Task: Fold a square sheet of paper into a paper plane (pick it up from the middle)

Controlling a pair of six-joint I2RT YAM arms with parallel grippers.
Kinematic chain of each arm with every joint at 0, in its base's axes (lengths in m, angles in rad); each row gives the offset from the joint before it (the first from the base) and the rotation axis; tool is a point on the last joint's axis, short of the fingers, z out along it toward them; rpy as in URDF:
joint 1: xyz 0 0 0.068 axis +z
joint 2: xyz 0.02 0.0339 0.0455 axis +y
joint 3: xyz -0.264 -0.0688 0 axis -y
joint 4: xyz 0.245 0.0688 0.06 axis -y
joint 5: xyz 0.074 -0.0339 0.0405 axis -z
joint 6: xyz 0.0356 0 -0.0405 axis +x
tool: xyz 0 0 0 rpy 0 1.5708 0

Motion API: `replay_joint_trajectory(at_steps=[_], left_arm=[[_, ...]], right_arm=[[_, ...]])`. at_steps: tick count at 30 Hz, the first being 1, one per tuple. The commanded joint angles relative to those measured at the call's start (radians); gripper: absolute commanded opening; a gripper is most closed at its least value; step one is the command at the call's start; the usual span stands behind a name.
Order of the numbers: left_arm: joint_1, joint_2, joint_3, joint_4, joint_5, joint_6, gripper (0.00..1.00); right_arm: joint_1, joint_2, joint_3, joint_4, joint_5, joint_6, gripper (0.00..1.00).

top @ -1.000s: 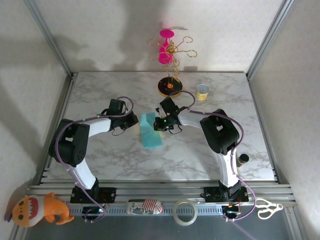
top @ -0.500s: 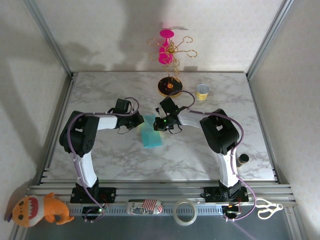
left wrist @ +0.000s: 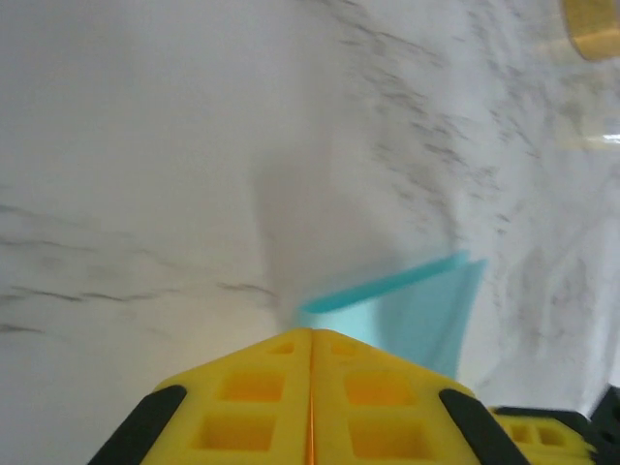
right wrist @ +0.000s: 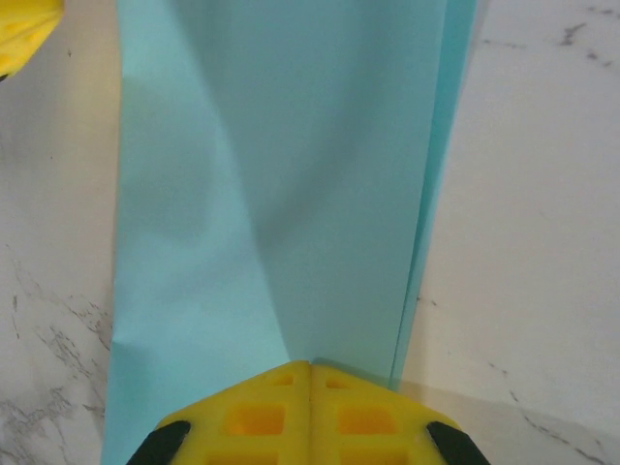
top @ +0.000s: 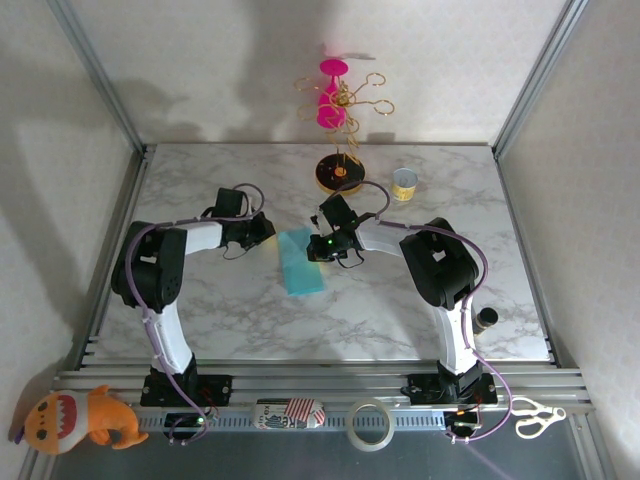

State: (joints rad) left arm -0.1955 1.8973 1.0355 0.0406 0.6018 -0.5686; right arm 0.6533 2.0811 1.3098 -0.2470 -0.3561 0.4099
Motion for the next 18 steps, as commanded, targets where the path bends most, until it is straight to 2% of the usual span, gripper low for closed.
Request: replay_joint_trajectory(at_steps=[1,10,18], left_arm=[[-0.046,-0.033,0.017,0.029,0.034,-0.016,0.08],[-0.068,0.113,0.11,-0.05,-0.039,-0.001,0.08],[0.04,0.146,0.121,-0.148,-0.115,0.065,0.07]], right_arm=[[-0.042,0.129,-0.084,-0.214,0.272,-0.028,0.02],[-0.043,0.127,-0.086,-0.21,0.272,-0.046,0.02],[-0.049,0.111,-0.104,-0.176,0.278,-0.083,0.01]])
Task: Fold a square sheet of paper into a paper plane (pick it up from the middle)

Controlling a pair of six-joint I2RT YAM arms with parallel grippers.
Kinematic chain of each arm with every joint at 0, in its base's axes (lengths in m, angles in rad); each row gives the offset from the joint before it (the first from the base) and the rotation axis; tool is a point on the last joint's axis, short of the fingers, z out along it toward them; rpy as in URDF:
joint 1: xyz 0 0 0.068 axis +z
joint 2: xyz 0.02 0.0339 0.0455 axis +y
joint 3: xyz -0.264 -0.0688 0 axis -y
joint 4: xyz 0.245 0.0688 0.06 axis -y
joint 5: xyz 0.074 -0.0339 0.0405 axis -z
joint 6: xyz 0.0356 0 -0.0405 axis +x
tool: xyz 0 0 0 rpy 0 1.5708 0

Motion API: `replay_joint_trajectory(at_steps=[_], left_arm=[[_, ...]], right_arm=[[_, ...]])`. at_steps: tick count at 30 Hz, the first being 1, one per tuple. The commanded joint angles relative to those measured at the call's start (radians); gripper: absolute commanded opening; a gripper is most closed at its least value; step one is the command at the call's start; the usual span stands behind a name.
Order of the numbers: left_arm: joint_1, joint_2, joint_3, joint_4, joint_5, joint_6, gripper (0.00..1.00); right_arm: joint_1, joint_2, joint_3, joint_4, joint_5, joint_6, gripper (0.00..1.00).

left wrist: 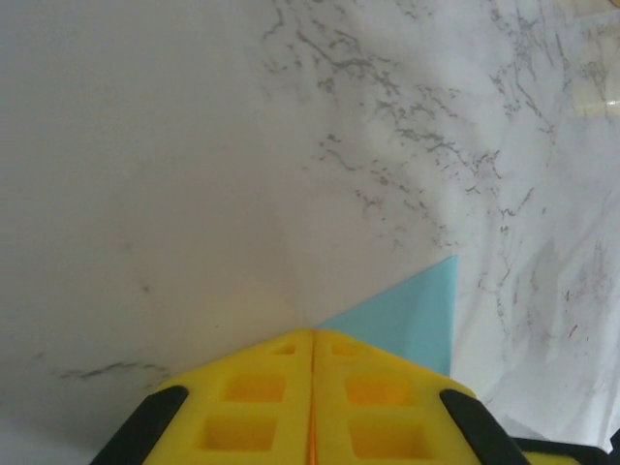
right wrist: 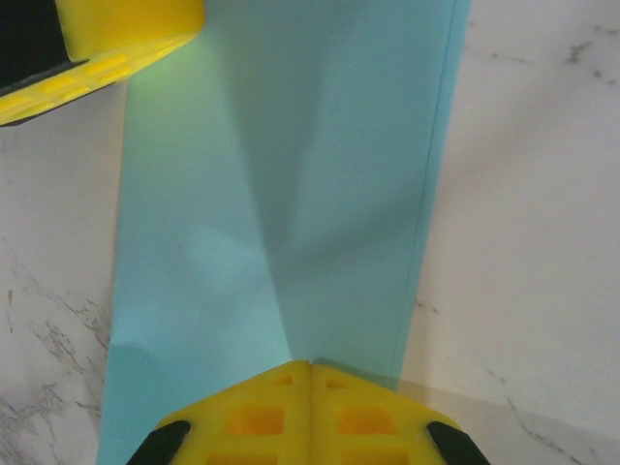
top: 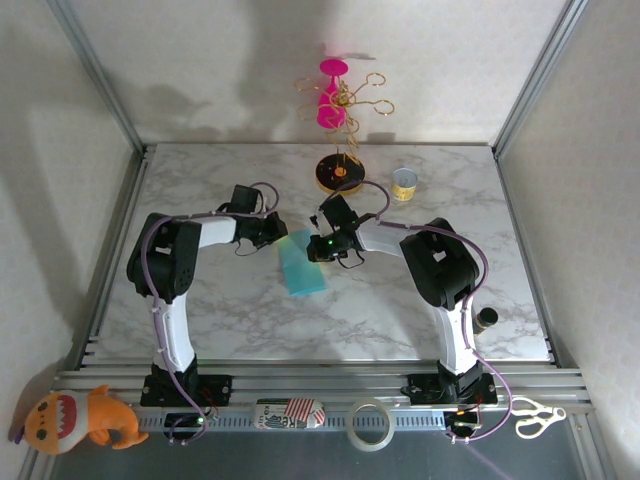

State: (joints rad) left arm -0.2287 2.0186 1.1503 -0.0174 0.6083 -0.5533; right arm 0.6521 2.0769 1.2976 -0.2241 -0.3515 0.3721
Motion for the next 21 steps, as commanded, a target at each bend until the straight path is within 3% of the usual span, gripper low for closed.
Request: replay_joint_trajectory(at_steps=[1,4,11,16,21], left_arm=[[0.091,0.013,0.002,-0.092,-0.119,0.059,0.07],[0.125,-0.045,-0.018,-0.077,-0.116,0.066,0.07],[0.113,-0.181,-0.093,-0.004,-0.045,0.009,0.08],[0.037,-0.222,-0.171,0.102,0.027,-0.071,0.08],[-0.022,-0.141,-0.144,0.123,0.028,-0.1,0.08]], right_arm=[[-0.049,0.109,-0.093,-0.191,0.267,-0.057,0.01],[-0.052,0.085,-0.099,-0.159,0.236,-0.103,0.01],[-0.06,0.078,-0.038,-0.152,0.167,-0.145,0.01],[-0.061,0.074,-0.021,-0.152,0.124,-0.158,0.01],[-0.062,0.056,-0.009,-0.139,0.1,-0.223,0.0]])
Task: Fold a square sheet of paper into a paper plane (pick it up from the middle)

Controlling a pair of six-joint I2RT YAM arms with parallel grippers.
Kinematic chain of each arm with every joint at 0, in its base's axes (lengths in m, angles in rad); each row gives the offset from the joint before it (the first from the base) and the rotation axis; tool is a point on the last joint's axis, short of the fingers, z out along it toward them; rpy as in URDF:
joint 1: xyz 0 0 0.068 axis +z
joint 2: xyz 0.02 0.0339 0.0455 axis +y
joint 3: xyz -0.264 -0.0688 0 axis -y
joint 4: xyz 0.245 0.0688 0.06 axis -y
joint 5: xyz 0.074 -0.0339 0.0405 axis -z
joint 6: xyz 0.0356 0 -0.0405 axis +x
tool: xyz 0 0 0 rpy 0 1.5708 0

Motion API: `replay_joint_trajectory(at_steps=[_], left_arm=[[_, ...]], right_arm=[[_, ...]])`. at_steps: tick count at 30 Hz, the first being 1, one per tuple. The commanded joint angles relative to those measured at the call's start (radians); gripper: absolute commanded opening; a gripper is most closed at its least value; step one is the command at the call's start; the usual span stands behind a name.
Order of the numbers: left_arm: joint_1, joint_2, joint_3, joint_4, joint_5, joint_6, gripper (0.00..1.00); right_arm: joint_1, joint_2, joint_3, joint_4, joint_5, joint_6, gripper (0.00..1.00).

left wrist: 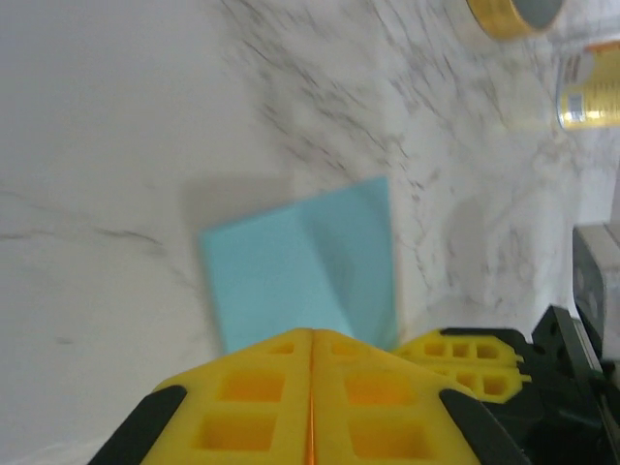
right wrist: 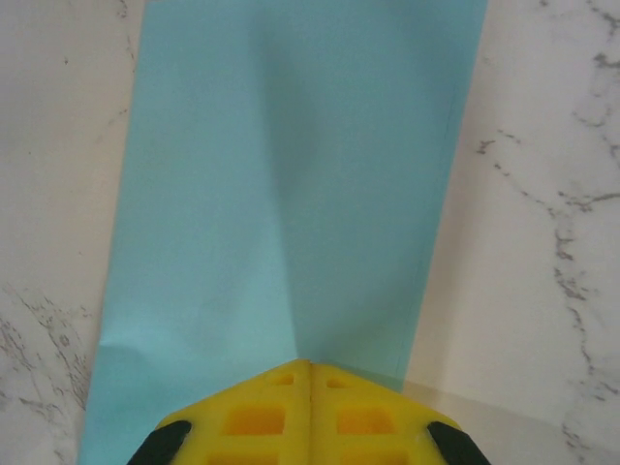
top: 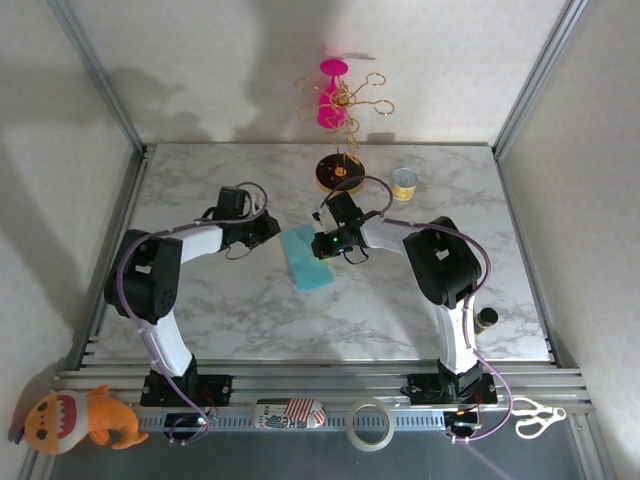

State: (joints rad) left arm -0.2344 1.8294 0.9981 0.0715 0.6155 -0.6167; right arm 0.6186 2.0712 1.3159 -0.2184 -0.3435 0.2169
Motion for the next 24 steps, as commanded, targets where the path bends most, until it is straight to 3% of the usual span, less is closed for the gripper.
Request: replay_joint_trajectory(at_steps=[1,6,11,18,24], left_arm=[[-0.021,0.071,0.024,0.035,0.018,-0.04,0.07],[-0.034,0.141,0.08,0.031,-0.017,-0.043,0.04],[-0.037,0.173,0.074,-0.005,-0.046,-0.029,0.02],[-0.038,0.173,0.042,0.004,-0.054,-0.034,0.02],[-0.038,0.183,0.04,0.0,-0.057,-0.038,0.02]], right_arm=[[-0.028,0.05,-0.025,-0.137,0.082,-0.098,0.01],[-0.028,0.009,0.007,-0.124,0.03,-0.208,0.01],[-0.028,-0.002,0.079,-0.149,-0.009,-0.189,0.01],[-0.008,-0.071,0.046,-0.032,-0.189,0.109,0.04],[0.069,-0.039,0.067,0.017,-0.153,0.304,0.01]])
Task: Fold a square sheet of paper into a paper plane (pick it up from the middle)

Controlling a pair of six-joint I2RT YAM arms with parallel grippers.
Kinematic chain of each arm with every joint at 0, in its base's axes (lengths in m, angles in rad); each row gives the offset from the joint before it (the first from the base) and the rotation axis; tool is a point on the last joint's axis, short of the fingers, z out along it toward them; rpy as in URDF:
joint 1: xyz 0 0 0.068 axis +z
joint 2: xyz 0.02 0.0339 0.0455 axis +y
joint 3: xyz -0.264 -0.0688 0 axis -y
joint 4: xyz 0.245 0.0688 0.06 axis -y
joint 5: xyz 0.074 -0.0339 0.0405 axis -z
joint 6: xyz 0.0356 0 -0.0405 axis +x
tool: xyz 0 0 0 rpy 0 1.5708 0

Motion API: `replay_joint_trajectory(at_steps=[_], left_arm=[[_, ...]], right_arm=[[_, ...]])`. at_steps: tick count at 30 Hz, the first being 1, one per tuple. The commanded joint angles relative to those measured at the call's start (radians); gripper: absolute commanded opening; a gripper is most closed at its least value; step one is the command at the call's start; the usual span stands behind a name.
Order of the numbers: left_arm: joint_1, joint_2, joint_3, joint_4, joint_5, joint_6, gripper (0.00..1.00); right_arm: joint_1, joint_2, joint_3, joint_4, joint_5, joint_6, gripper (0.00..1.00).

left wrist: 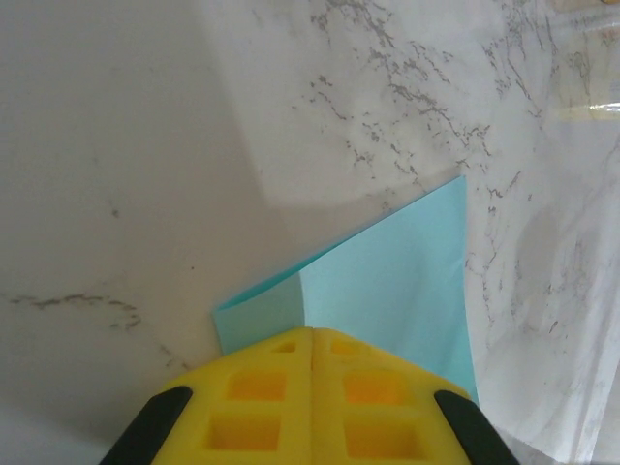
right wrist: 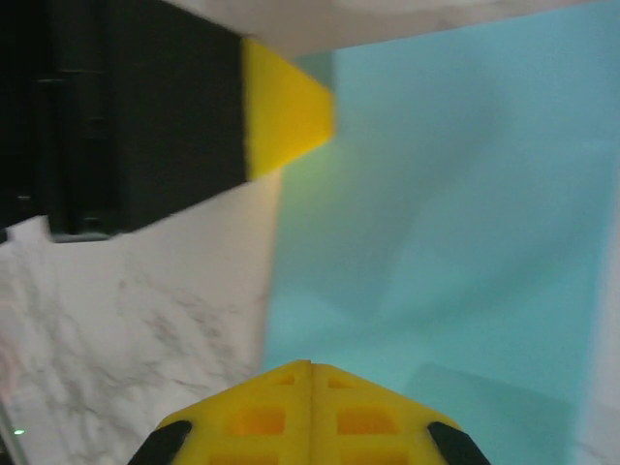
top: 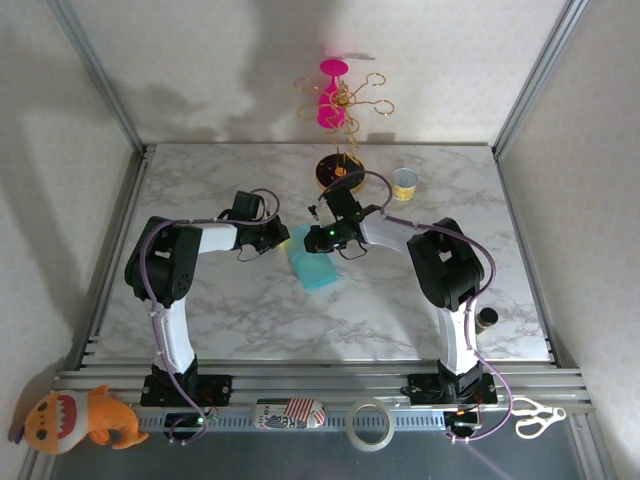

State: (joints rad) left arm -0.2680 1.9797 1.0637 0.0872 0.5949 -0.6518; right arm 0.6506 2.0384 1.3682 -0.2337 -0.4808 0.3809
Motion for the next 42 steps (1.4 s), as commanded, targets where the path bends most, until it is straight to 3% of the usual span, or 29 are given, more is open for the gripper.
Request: replay_joint_trajectory(at_steps=[1,16,42], left_arm=[[-0.005,0.032,-0.029,-0.016,-0.038,-0.003,0.02],[-0.004,0.037,-0.054,-0.034,-0.049,0.009,0.0],[0.012,0.05,-0.044,-0.056,-0.068,0.024,0.0]], right_arm=[[0.039,0.002,0.022,0.035,-0.001,0.167,0.0],[0.102,0.117,0.059,-0.009,-0.011,0.213,0.0],[0.122,-0.047,-0.189,-0.103,-0.07,0.118,0.0]])
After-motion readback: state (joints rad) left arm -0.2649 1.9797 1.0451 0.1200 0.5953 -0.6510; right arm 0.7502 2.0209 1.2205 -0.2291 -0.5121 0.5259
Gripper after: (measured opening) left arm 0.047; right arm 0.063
